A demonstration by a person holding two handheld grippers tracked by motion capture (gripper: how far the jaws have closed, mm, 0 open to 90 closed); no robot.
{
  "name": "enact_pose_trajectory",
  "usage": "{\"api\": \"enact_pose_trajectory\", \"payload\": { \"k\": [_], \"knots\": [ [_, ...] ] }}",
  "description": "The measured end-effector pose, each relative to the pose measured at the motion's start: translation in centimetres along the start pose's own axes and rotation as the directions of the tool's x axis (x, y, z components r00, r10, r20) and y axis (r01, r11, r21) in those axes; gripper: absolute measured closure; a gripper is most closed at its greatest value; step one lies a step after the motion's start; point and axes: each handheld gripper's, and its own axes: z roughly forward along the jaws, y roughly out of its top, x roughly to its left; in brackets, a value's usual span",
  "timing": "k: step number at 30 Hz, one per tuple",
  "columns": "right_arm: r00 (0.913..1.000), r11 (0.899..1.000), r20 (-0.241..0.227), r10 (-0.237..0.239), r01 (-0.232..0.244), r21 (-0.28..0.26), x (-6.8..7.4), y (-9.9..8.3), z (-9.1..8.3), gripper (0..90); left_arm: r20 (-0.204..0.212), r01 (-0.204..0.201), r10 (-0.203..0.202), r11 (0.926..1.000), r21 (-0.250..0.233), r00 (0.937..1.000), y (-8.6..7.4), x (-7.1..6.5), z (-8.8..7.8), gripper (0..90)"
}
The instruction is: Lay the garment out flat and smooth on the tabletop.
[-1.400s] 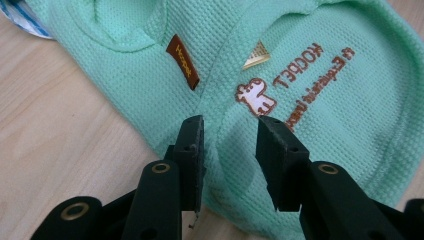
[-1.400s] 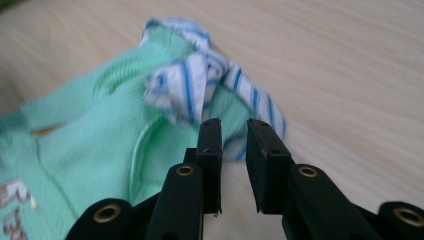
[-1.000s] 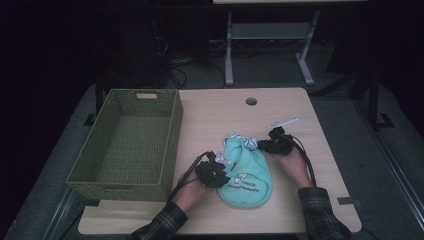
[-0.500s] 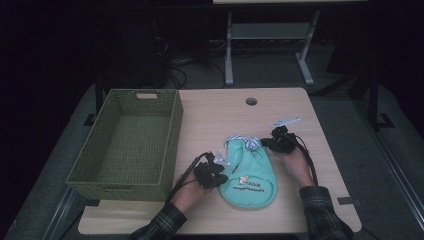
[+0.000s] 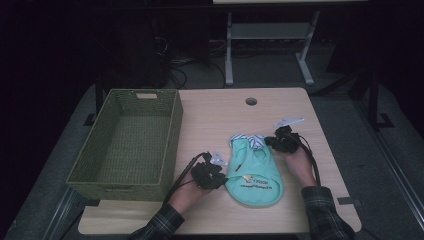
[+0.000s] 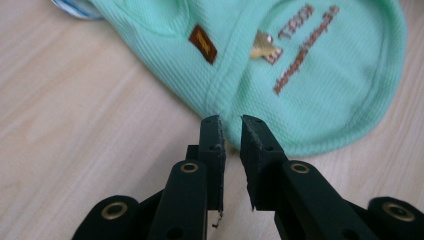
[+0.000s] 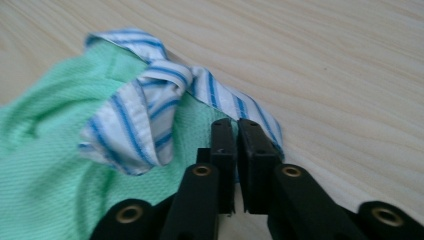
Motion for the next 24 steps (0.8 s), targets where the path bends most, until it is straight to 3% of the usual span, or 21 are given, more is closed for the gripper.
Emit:
{"api": "enact_pose_trajectory", "payload": {
  "k": [6, 12, 18, 24],
  "knots": [
    [0.999, 1.0, -0.041, -0.016, 0.015, -0.013, 0.7, -0.1, -2.0, 87.8, -0.014, -0.002, 0.002, 0.9996, -0.029, 0.9999, 1.5, 0.8, -0.2, 88.6],
    [0.9963, 0.999, -0.071, -0.048, 0.047, -0.012, 2.3, -1.1, -3.7, 89.5, -0.017, -0.007, 0.007, 0.9995, -0.03, 0.9998, 2.3, 1.7, 0.6, 89.5],
    [0.994, 0.997, -0.075, -0.079, 0.078, -0.015, 3.4, -2.6, -4.9, 89.5, -0.014, -0.006, 0.005, 0.999, -0.044, 0.9999, 3.2, 2.8, 2.3, 89.5],
    [0.9923, 0.996, -0.094, -0.081, 0.083, 0.018, 4.0, -4.5, -5.1, 89.5, -0.01, -0.024, 0.024, 0.9997, -0.009, 0.9997, 3.3, 2.7, 4.3, 89.5]
  ]
}}
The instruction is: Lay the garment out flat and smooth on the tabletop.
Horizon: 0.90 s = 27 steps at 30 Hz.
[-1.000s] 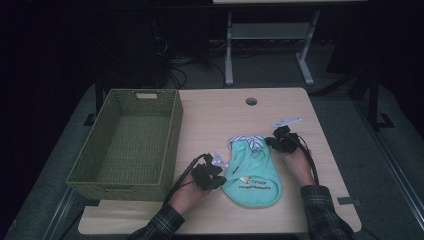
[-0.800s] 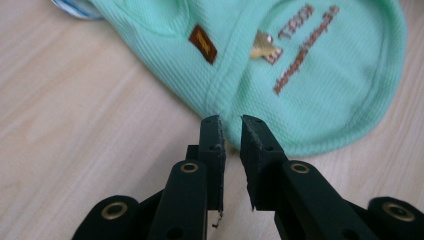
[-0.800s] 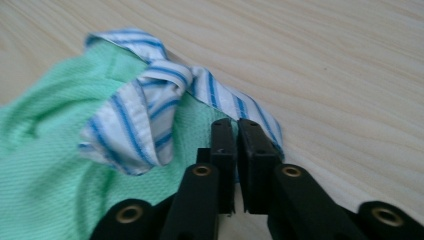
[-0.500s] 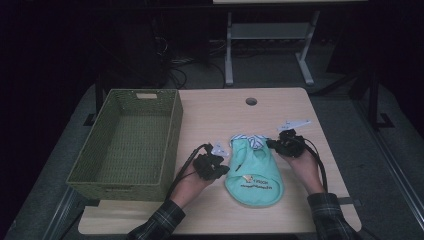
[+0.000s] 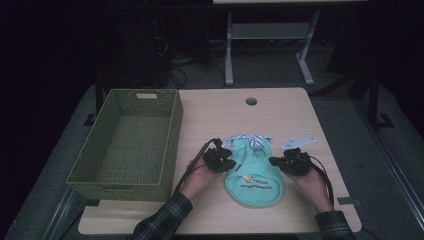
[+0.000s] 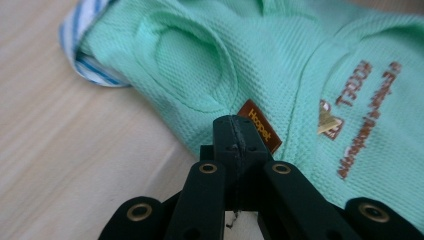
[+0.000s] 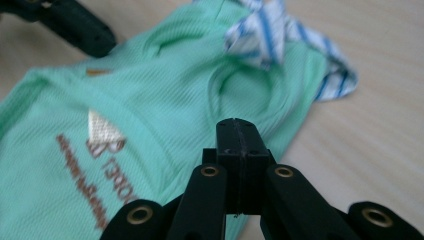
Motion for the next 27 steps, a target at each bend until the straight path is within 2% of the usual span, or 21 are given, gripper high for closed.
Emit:
{"api": "enact_pose_trajectory", "payload": {
  "k": [2, 9, 14, 24, 25, 26, 27],
  "knots": [
    [1.0, 1.0, -0.006, -0.004, 0.004, 0.017, 0.3, -0.7, 0.1, 89.5, -0.005, -0.019, 0.019, 0.9994, 0.029, 0.9998, -0.2, -0.4, 0.5, 89.5],
    [0.9999, 0.999, -0.013, 0.005, -0.004, 0.053, 0.6, -1.8, 0.3, 89.5, 0.004, -0.024, 0.023, 0.9992, 0.033, 0.9997, -0.6, -1.0, 0.3, 89.5],
    [0.9999, 0.998, -0.013, 0.004, -0.003, 0.066, 0.7, -1.8, 0.7, 89.5, 0.026, -0.04, 0.039, 0.9981, 0.047, 0.9989, -1.4, -2.3, -0.4, 89.5],
    [0.9997, 0.998, -0.014, -0.022, 0.023, 0.059, 0.7, -1.6, 0.9, 89.4, 0.104, -0.07, 0.063, 0.9954, 0.066, 0.9926, -2.0, -4.9, -0.9, 89.5],
    [0.9996, 0.998, -0.015, -0.023, 0.024, 0.058, 0.7, -1.6, 0.9, 89.4, 0.119, -0.06, 0.053, 0.9965, 0.059, 0.9915, -2.0, -5.4, -0.9, 89.5],
    [0.9996, 0.998, -0.016, -0.024, 0.025, 0.058, 0.6, -1.6, 0.9, 89.4, 0.125, -0.084, 0.075, 0.9941, 0.069, 0.9893, -2.0, -5.6, -0.9, 89.5],
    [0.9995, 0.998, -0.016, -0.026, 0.027, 0.058, 0.7, -1.6, 0.9, 89.4, 0.13, -0.091, 0.082, 0.9933, 0.07, 0.9882, -2.0, -5.8, -0.9, 89.4]
  ]
}}
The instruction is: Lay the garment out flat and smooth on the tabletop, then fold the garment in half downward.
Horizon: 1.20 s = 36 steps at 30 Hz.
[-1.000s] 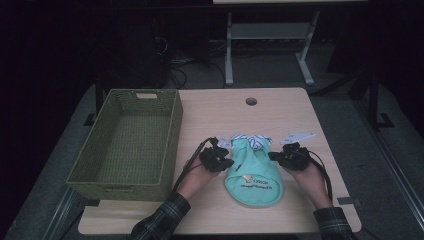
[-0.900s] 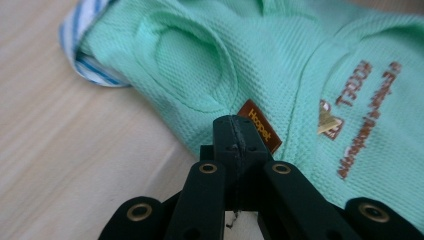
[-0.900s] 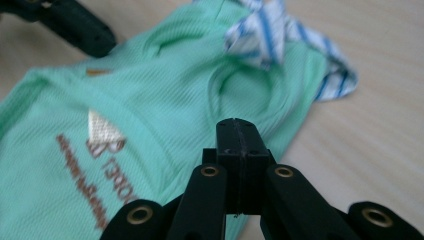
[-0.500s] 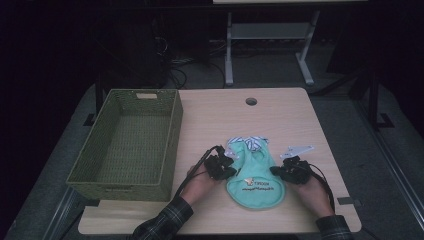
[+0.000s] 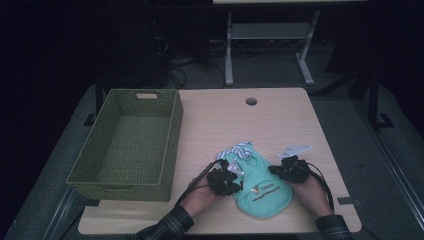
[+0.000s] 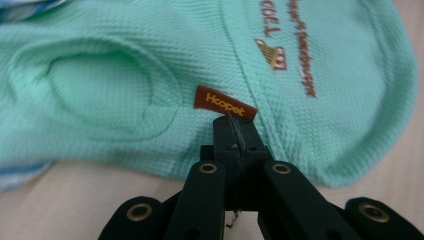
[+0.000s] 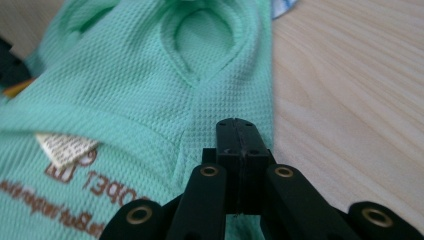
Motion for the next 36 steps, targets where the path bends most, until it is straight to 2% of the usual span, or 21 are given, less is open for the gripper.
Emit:
{"api": "enact_pose_trajectory", "payload": {
  "k": [2, 5, 8, 11, 15, 16, 17, 20, 23, 24, 29, 33, 35, 36],
  "knots": [
    [1.0, 1.0, 0.001, -0.003, 0.003, 0.002, 0.0, 0.0, 0.0, 89.4, 0.002, -0.005, 0.005, 1.0, -0.002, 1.0, 0.1, -0.2, 0.0, 89.1],
    [0.9999, 1.0, 0.007, -0.011, 0.011, 0.002, 0.1, 0.0, 0.0, 89.4, -0.005, 0.019, -0.019, 0.9993, -0.032, 0.9998, 0.2, 0.1, -0.4, 87.4],
    [0.9999, 1.0, 0.004, -0.014, 0.014, -0.001, 0.1, -0.1, 0.0, 89.3, -0.036, 0.043, -0.045, 0.998, -0.047, 0.9983, 0.2, 0.9, -1.2, 83.2],
    [0.9999, 1.0, 0.002, -0.014, 0.014, -0.002, 0.0, -0.1, 0.0, 89.4, -0.071, 0.071, -0.076, 0.9952, -0.067, 0.9946, 0.2, 1.8, -2.0, 78.1],
    [0.9999, 1.0, -0.002, -0.01, 0.01, -0.005, 0.0, -0.1, 0.0, 89.4, -0.128, 0.11, -0.122, 0.989, -0.099, 0.9842, 0.2, 3.2, -3.2, 69.9],
    [0.9999, 1.0, -0.002, -0.01, 0.01, -0.005, 0.0, -0.1, 0.0, 89.4, -0.128, 0.11, -0.122, 0.989, -0.099, 0.9842, 0.2, 3.2, -3.2, 67.5],
    [1.0, 1.0, -0.004, -0.008, 0.008, -0.007, 0.0, -0.1, 0.0, 89.3, -0.153, 0.135, -0.152, 0.9838, -0.118, 0.9764, 0.1, 4.0, -3.6, 64.8],
    [1.0, 1.0, -0.004, -0.007, 0.007, -0.005, 0.0, -0.1, 0.0, 89.3, -0.178, 0.191, -0.215, 0.9708, -0.145, 0.9602, -0.2, 5.4, -3.8, 61.3],
    [1.0, 1.0, -0.004, -0.008, 0.008, -0.004, 0.0, -0.1, 0.0, 89.3, -0.197, 0.223, -0.251, 0.9626, -0.154, 0.9478, -0.4, 6.5, -3.7, 58.1],
    [1.0, 1.0, -0.004, -0.007, 0.007, -0.004, 0.0, -0.1, 0.0, 89.3, -0.209, 0.231, -0.263, 0.9586, -0.167, 0.9418, -0.4, 6.9, -3.7, 57.2],
    [1.0, 1.0, -0.004, -0.007, 0.007, -0.006, 0.0, -0.1, 0.0, 89.3, -0.229, 0.269, -0.304, 0.9481, -0.169, 0.9249, -0.5, 8.5, -3.2, 50.4],
    [1.0, 1.0, -0.005, -0.006, 0.006, -0.007, 0.0, -0.1, 0.0, 89.3, -0.211, 0.291, -0.317, 0.9455, -0.146, 0.9246, -0.8, 9.3, -2.2, 47.1],
    [0.9999, 1.0, -0.004, -0.009, 0.009, -0.007, 0.0, -0.1, 0.0, 89.3, -0.187, 0.299, -0.317, 0.9468, -0.119, 0.9296, -1.0, 9.6, -1.5, 46.7],
    [1.0, 1.0, -0.004, -0.008, 0.008, -0.007, 0.0, -0.1, 0.0, 89.3, -0.187, 0.299, -0.316, 0.9474, -0.113, 0.93, -1.0, 9.6, -1.3, 46.6]
  ]
}}
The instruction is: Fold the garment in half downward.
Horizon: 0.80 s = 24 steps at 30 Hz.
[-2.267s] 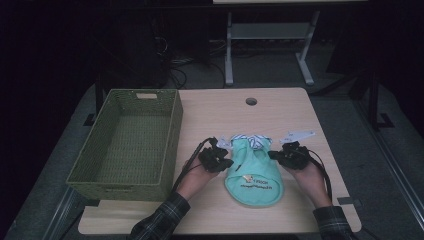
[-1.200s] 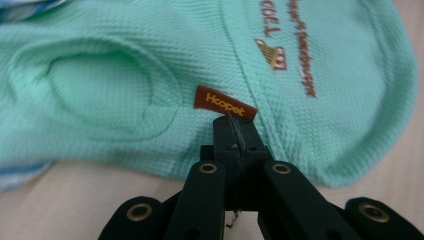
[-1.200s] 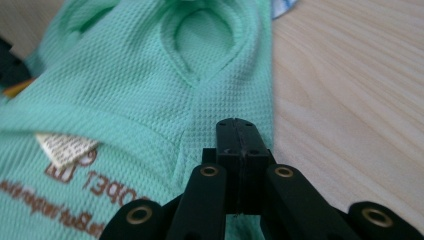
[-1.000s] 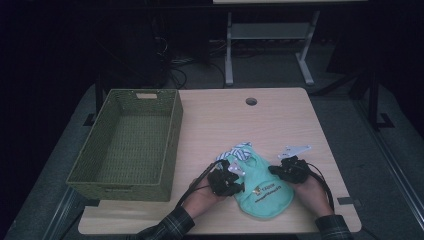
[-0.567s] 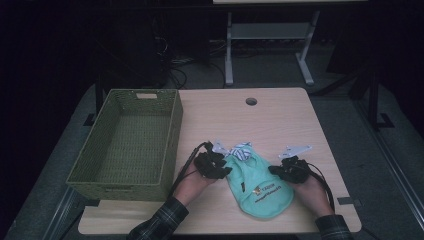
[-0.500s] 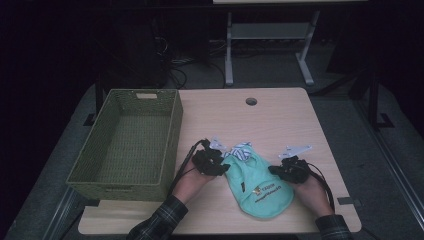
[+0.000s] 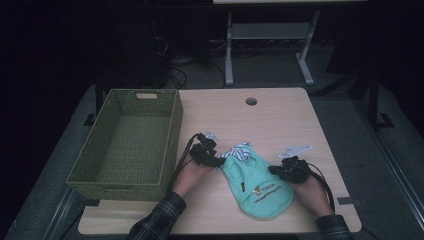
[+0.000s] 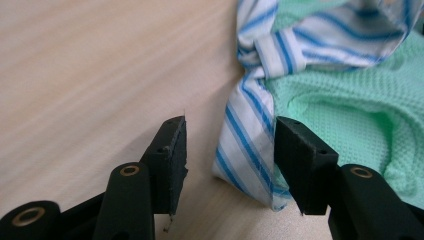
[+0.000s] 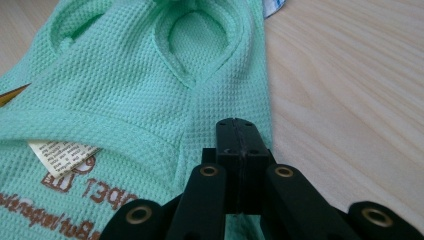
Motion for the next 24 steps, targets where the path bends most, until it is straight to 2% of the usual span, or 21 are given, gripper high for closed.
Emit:
{"api": "enact_pose_trajectory", "payload": {
  "k": [1, 4, 7, 13, 20, 24],
  "knots": [
    [1.0, 1.0, 0.0, 0.0, 0.0, 0.0, 0.0, 0.0, 0.0, 89.3, -0.01, -0.013, 0.013, 0.9999, -0.009, 0.9999, 0.0, -0.2, 0.1, 46.4],
    [1.0, 1.0, 0.001, -0.002, 0.002, 0.0, 0.0, 0.0, 0.0, 89.3, -0.032, -0.054, 0.055, 0.9985, 0.006, 0.998, 0.1, -0.5, 0.1, 49.8],
    [1.0, 1.0, 0.002, -0.003, 0.003, 0.0, 0.0, 0.0, 0.0, 89.3, -0.041, -0.085, 0.086, 0.9962, 0.017, 0.9955, 0.1, -0.9, 0.1, 57.2],
    [0.9999, 1.0, 0.007, -0.008, 0.008, 0.002, 0.1, 0.0, 0.0, 89.3, -0.005, -0.104, 0.104, 0.9944, 0.019, 0.9946, 0.2, -1.5, 0.2, 79.4],
    [0.9999, 1.0, 0.011, -0.009, 0.009, 0.014, 0.1, 0.1, -0.2, 89.5, 0.002, -0.107, 0.107, 0.9941, 0.019, 0.9943, 0.2, -1.5, 0.1, 83.2],
    [1.0, 0.999, -0.001, -0.003, 0.003, -0.033, 0.6, 0.6, -1.0, 89.6, -0.002, -0.105, 0.105, 0.9945, -0.004, 0.9945, 0.3, -1.5, -0.3, 83.3]
  ]
}}
